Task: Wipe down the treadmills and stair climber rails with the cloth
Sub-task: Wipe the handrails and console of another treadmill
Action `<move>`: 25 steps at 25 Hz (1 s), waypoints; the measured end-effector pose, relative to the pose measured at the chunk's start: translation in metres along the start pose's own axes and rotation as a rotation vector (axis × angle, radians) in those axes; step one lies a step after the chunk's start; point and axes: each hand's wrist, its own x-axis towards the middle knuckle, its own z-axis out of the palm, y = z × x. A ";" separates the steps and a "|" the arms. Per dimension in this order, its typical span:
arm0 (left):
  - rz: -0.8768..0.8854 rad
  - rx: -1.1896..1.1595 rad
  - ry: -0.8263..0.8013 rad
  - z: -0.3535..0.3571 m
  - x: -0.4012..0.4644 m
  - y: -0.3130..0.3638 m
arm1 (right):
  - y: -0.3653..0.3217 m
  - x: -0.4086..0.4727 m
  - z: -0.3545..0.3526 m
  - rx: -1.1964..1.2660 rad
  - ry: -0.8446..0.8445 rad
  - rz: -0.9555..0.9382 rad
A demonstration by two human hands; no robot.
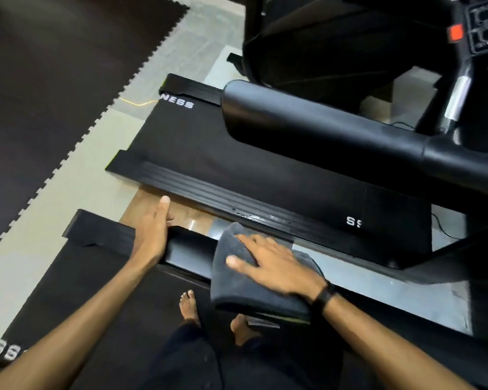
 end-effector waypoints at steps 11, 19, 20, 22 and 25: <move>0.044 -0.019 -0.006 0.002 -0.006 0.009 | -0.033 0.102 -0.008 0.232 -0.163 0.058; 0.077 -0.061 0.021 0.006 -0.003 0.006 | -0.010 -0.004 0.005 -0.225 0.199 0.228; 0.083 -0.065 0.024 0.006 -0.002 0.005 | -0.036 0.006 0.015 -0.288 0.255 0.165; 0.072 -0.070 0.027 0.004 -0.001 0.005 | -0.083 0.042 0.022 -0.238 0.284 0.053; 0.044 -0.056 0.033 0.001 0.000 0.007 | -0.105 0.103 -0.001 0.122 0.018 -0.024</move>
